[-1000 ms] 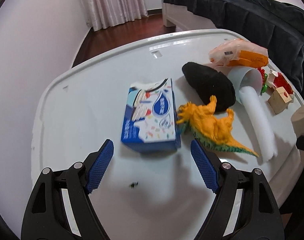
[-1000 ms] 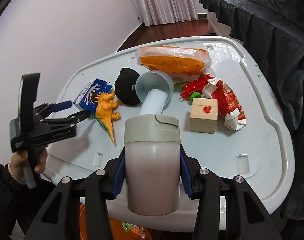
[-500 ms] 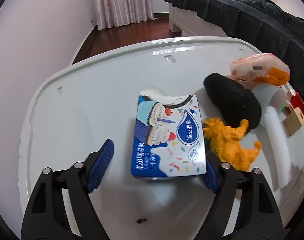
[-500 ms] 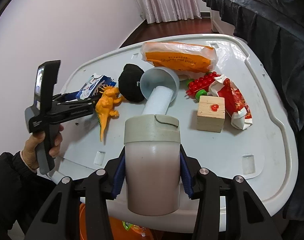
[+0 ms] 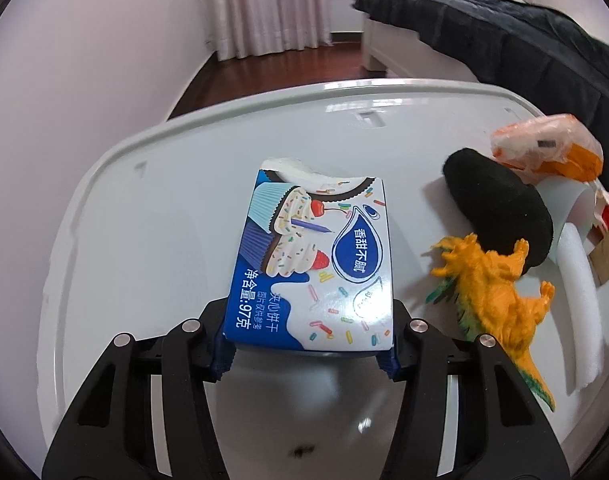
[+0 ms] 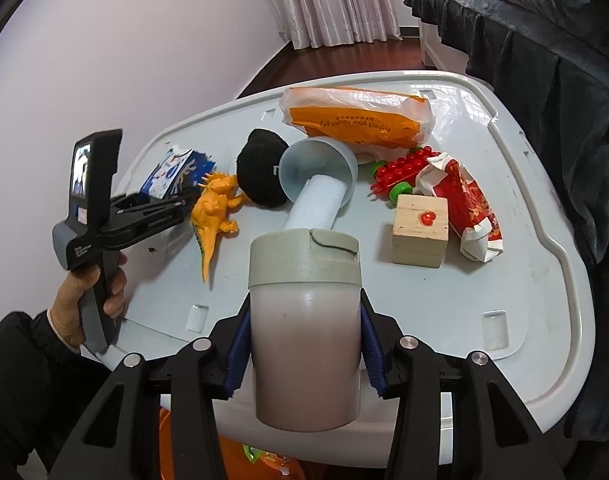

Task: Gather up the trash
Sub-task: 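Carry the blue biscuit box and beige cup over the orange bucket and release, then grasp the white foam tube with the right tool while the left tool grasps the orange dinosaur toy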

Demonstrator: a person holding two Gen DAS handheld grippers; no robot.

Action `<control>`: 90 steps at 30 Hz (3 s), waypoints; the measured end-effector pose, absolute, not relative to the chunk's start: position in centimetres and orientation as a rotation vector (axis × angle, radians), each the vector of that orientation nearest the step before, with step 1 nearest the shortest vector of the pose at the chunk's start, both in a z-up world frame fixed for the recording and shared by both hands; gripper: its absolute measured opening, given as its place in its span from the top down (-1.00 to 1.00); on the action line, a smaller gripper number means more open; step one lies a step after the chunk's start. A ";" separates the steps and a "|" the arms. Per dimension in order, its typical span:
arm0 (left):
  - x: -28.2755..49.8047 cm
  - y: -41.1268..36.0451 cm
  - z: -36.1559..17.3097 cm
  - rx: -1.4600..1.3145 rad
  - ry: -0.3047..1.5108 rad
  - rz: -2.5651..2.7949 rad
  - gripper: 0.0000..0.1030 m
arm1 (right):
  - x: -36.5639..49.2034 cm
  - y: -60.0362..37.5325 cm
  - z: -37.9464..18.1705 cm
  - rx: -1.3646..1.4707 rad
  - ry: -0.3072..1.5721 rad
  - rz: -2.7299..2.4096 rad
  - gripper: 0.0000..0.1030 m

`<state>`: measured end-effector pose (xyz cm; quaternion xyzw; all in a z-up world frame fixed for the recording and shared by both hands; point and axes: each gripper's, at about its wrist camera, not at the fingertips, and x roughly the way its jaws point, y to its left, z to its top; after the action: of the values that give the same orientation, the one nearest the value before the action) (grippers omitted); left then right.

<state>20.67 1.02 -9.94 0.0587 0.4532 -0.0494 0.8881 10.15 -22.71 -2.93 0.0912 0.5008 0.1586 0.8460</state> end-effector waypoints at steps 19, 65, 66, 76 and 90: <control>1.9 -0.8 -1.2 0.059 0.973 -0.067 -0.03 | 2.8 -21.4 -0.1 0.211 1.019 0.421 0.09; -7.8 -1.4 -9.9 0.074 1.356 -0.063 -0.42 | -6.6 -19.2 -5.5 0.208 1.286 0.425 -0.24; -7.7 -1.4 -9.8 0.070 1.352 -0.063 -0.43 | -6.5 -19.3 -5.5 0.215 1.286 0.425 -0.24; -6.5 -0.6 -6.7 0.025 1.249 -0.110 -0.44 | -1.1 -21.7 -2.5 0.234 1.183 0.365 -0.25; -2.6 -1.2 -4.8 0.017 1.016 -0.085 -0.57 | 11.5 -21.2 -2.8 0.258 1.152 0.254 -0.31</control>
<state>-2.60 -1.23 -4.84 0.0081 0.4862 -0.0405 0.8729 11.50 -21.21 -2.81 0.1214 0.5418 0.1192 0.8231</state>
